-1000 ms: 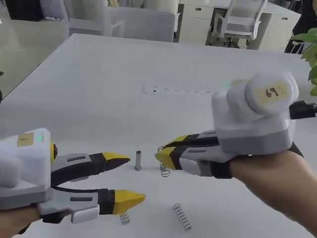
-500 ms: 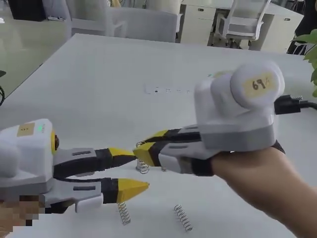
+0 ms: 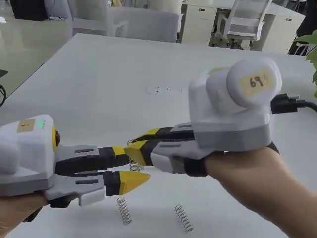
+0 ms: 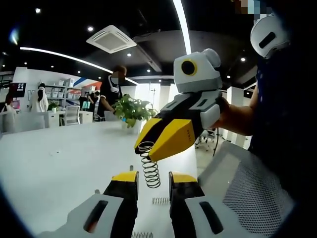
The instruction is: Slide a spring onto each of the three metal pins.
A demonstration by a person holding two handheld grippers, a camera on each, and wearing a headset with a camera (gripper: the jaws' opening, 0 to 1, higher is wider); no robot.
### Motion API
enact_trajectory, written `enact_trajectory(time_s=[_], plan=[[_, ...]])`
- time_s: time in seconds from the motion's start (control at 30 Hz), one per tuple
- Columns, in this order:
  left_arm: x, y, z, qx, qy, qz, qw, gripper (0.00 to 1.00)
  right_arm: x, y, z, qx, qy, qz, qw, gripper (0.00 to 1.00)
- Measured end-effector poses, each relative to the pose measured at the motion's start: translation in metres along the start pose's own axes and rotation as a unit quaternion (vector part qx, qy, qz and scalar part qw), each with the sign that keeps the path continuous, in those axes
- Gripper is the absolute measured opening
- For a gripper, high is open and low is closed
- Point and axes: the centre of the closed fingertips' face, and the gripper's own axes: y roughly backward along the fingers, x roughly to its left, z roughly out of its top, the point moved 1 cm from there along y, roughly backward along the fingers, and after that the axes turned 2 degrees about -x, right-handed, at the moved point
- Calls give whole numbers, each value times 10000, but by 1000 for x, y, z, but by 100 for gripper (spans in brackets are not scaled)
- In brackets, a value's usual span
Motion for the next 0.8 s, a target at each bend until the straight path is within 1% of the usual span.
enact_trajectory(time_s=[0.1,0.2,0.33,0.63,0.7,0.8], plan=[[0,-1,0,11,-18,-4,10000,14,1,0,1,-14,6,3,10000,7],[0,-1,-1,33,-39,-18,10000,9,1,1,2,-36,7,2,10000,7],[1,-1,-1,44,-66,-22,10000,4,0,2,0,-13,7,-8,10000,7],[0,-1,-2,92,-137,-30,9999,4,1,3,-2,25,30,1,10000,8],[1,0,-3,117,-160,-25,9998,3,1,4,-3,74,65,17,9999,8],[1,0,-5,180,-218,-44,9996,3,2,7,-7,226,156,87,9996,8]])
